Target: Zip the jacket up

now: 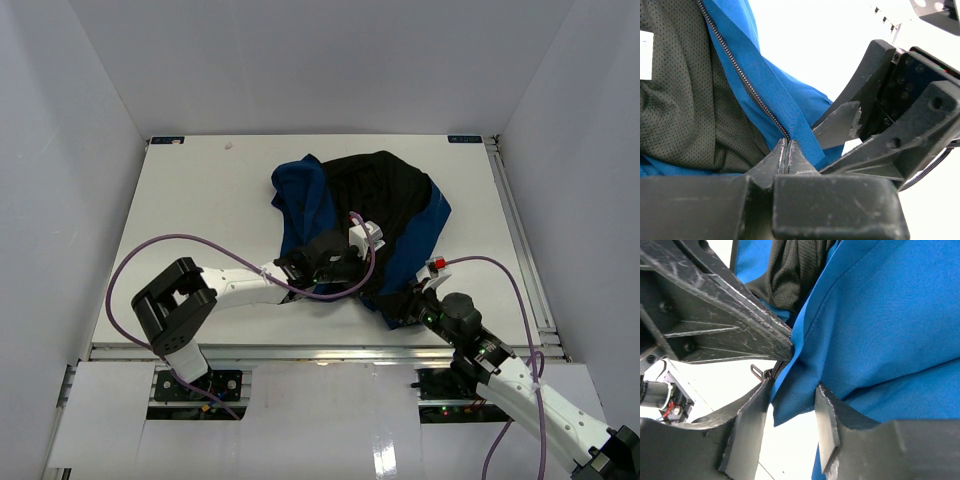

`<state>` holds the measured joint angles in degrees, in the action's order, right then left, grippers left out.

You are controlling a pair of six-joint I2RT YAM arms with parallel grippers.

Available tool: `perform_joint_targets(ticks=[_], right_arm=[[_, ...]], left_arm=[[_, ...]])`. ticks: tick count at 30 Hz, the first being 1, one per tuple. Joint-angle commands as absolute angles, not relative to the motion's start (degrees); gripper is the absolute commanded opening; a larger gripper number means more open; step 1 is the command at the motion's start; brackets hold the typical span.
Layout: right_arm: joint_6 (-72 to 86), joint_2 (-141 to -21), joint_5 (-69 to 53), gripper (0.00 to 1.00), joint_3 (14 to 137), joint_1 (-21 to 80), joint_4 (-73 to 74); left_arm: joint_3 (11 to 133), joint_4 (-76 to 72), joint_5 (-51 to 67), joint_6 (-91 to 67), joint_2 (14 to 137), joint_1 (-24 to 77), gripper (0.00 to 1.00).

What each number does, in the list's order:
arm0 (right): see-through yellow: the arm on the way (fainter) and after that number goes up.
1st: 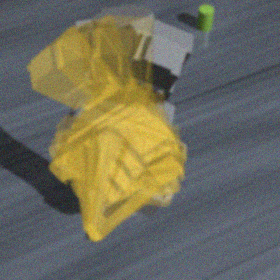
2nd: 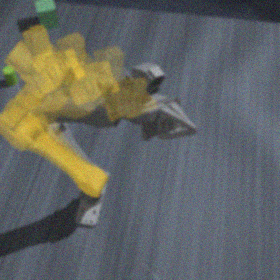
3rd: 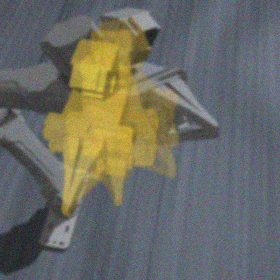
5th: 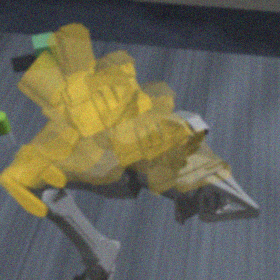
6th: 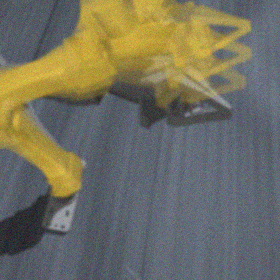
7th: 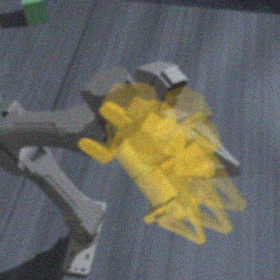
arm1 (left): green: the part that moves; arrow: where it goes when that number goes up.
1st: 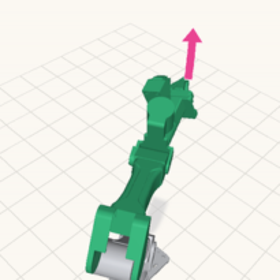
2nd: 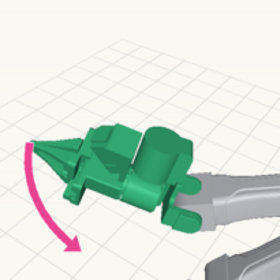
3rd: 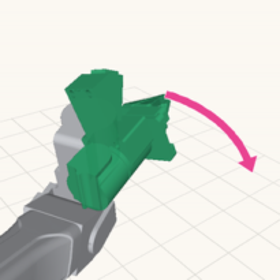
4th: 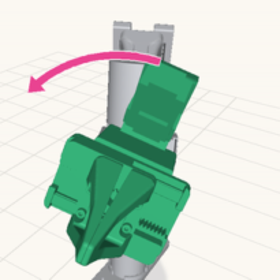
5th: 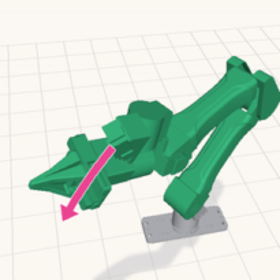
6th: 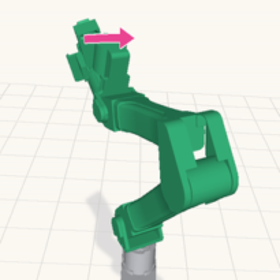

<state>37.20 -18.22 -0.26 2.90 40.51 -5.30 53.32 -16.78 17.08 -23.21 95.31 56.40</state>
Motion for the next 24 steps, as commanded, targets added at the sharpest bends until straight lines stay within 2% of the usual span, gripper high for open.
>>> perform_joint_targets(ticks=[1, 4, 9, 14, 18, 22, 24], right_arm=[[37.07, -19.01, -0.35, 0.42, -2.02, 40.78, -7.73], [37.01, -18.89, -0.35, 0.33, -2.29, 40.70, -8.53], [37.38, -16.52, -0.35, 0.34, -3.56, 40.78, -10.94], [37.53, -14.96, 1.31, 0.40, -3.87, 40.70, -11.00], [37.79, -16.25, 1.41, 0.38, -3.52, 40.70, -11.59], [37.88, -17.68, 1.72, 0.13, -3.72, 40.71, -11.93], [37.84, -17.64, 2.01, 0.08, -3.90, 40.74, -11.90]], left_arm=[[55.26, -18.81, 16.00, -23.38, 91.60, 56.95, 0.00], [54.94, -18.72, 15.82, -23.20, 91.15, 56.95, 0.00], [54.91, -18.71, 16.27, -23.02, 90.95, 56.95, 0.00], [54.67, -18.63, 16.51, -23.02, 90.71, 56.95, 0.00], [54.67, -18.81, 16.26, -23.20, 90.44, 56.95, 0.00], [54.56, -18.81, 16.24, -23.40, 90.20, 56.95, 0.00], [54.38, -18.70, 16.02, -23.39, 89.65, 56.95, 0.00]])
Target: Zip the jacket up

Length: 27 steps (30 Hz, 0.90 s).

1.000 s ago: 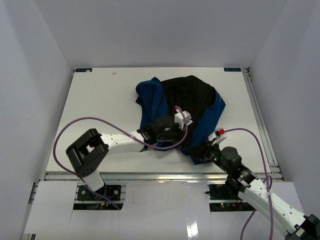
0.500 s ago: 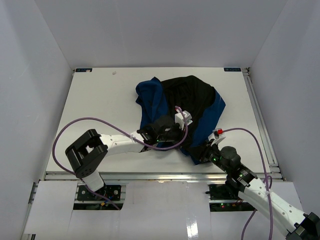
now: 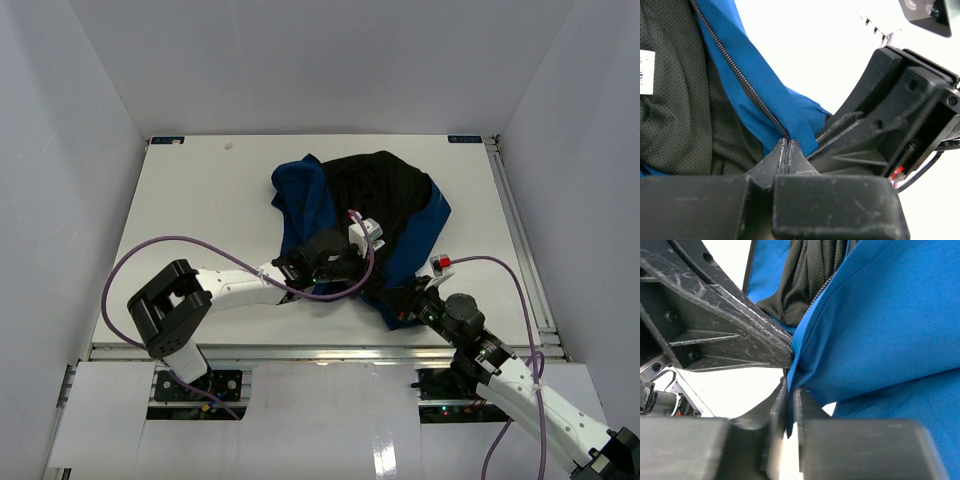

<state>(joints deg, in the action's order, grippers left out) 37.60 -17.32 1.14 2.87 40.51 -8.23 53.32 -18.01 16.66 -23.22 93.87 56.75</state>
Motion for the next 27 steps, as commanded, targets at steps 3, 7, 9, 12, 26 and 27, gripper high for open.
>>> perform_joint_targets(ticks=[3, 7, 9, 12, 26, 27], right_arm=[[37.40, -16.63, 2.19, 0.08, -4.27, 40.77, -12.89], [36.20, -14.76, 1.65, 0.08, -4.65, 40.78, -15.75], [35.57, -14.19, 0.77, 0.08, -4.56, 40.70, -17.15], [34.80, -12.41, -0.29, 0.08, -4.69, 40.69, -18.11], [34.28, -8.35, -4.25, 0.08, -4.41, 40.78, -18.03], [34.28, -8.42, -4.08, 0.08, -4.39, 40.78, -17.95]], left_arm=[[54.15, -17.61, 14.57, -22.98, 87.42, 56.95, 0.09], [53.68, -15.38, 17.18, -22.93, 81.98, 54.58, 0.53], [52.71, -14.55, 19.96, -22.36, 79.70, 53.68, 0.64], [51.21, -12.28, 18.79, -20.85, 75.58, 53.25, 0.66], [50.13, -9.37, 24.16, -16.80, 79.84, 52.91, 0.55], [49.88, -9.55, 24.69, -16.79, 80.32, 52.98, 0.53]])
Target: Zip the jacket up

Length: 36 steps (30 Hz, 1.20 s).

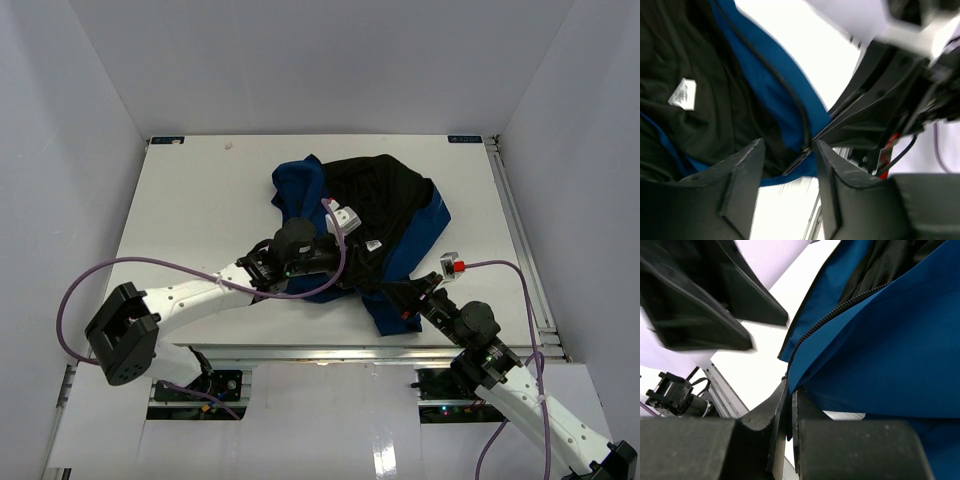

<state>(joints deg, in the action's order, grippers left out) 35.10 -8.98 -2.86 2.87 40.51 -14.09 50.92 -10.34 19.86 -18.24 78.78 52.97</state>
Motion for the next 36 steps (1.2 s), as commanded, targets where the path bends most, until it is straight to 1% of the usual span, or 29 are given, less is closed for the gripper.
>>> perform_joint_targets(ticks=[1, 4, 5, 7, 11, 17, 21, 24, 26, 36], right_arm=[[34.21, -8.50, -3.85, 0.08, -4.27, 40.72, -17.80], [34.23, -8.35, -2.45, 0.08, -4.13, 40.71, -17.54], [34.36, -8.35, -1.89, 0.08, -4.13, 40.78, -17.41], [34.46, -8.53, -1.40, 0.08, -4.13, 40.78, -17.60], [34.89, -9.13, -1.15, 0.08, -4.21, 40.70, -18.61], [34.98, -10.42, -0.88, 0.08, -4.04, 40.71, -19.75], [34.98, -11.33, -0.36, 0.08, -3.87, 40.70, -20.12], [34.88, -12.39, 1.72, 0.08, -3.76, 40.78, -20.53], [34.89, -13.34, 2.49, 0.08, -3.64, 40.77, -21.32], [37.43, -14.07, 3.34, 0.08, -5.35, 40.70, -28.79]], left_arm=[[49.65, -9.64, 25.79, -16.79, 80.99, 52.93, 0.51], [48.79, -10.39, 30.22, -16.52, 81.63, 53.00, 0.47], [48.29, -10.70, 33.58, -16.52, 81.57, 53.00, 0.45], [47.79, -11.15, 35.65, -16.71, 81.19, 53.00, 0.44], [46.95, -11.41, 35.24, -16.79, 80.16, 53.09, 0.42], [46.76, -12.55, 35.79, -17.31, 80.66, 53.09, 0.30], [46.85, -13.26, 35.51, -17.58, 81.03, 53.09, 0.12], [46.73, -14.24, 36.03, -18.08, 81.23, 53.09, 0.02], [46.40, -15.27, 37.02, -18.90, 81.53, 53.10, 0.00], [46.58, -15.91, 36.74, -20.47, 83.66, 53.35, 0.00]])
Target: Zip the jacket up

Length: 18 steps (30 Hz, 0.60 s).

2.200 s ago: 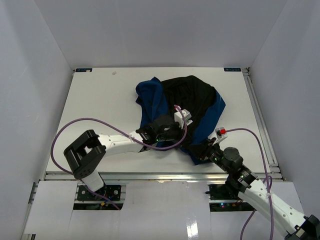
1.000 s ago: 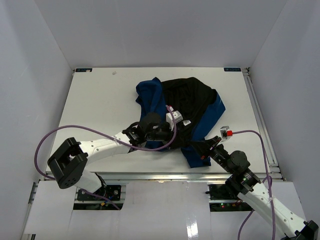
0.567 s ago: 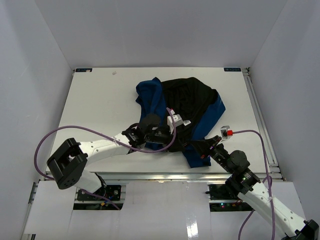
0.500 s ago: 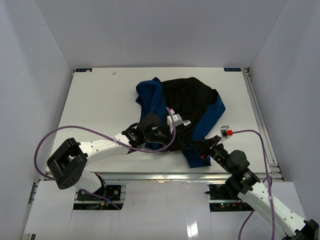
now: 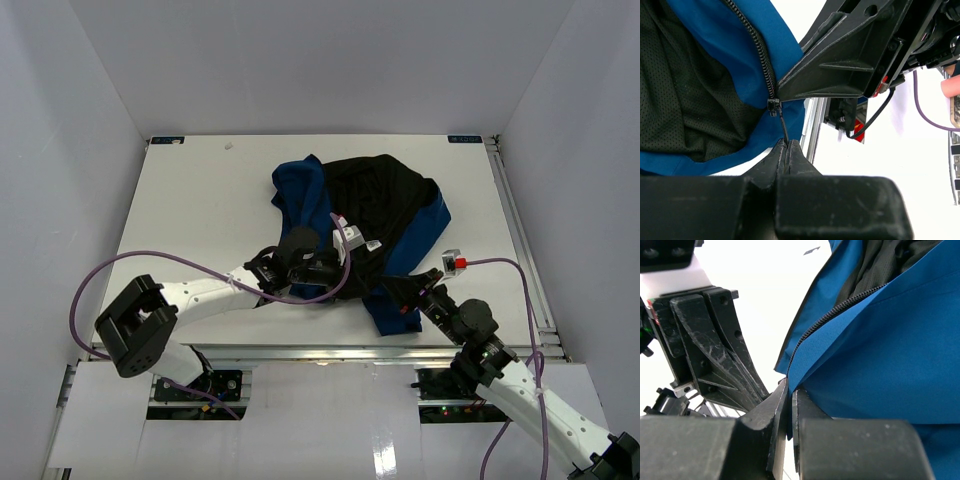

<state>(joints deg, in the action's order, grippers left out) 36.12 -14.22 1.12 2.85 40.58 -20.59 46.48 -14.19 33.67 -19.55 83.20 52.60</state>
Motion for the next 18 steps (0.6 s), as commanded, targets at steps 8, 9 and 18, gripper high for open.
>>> perform_joint_targets(ticks=[8, 9, 18], right_arm=[[39.50, -13.57, 3.91, 0.08, -7.46, 40.78, -34.10], [39.79, -13.46, 3.95, 0.08, -7.79, 40.78, -34.82], [39.55, -13.62, 2.32, 0.08, -8.17, 40.69, -36.04]], left_arm=[[46.16, -17.40, 35.68, -21.95, 84.46, 53.89, 0.00], [45.98, -17.72, 35.68, -22.13, 84.46, 53.96, 0.00], [44.82, -17.62, 36.07, -21.18, 82.56, 54.32, 0.60]])
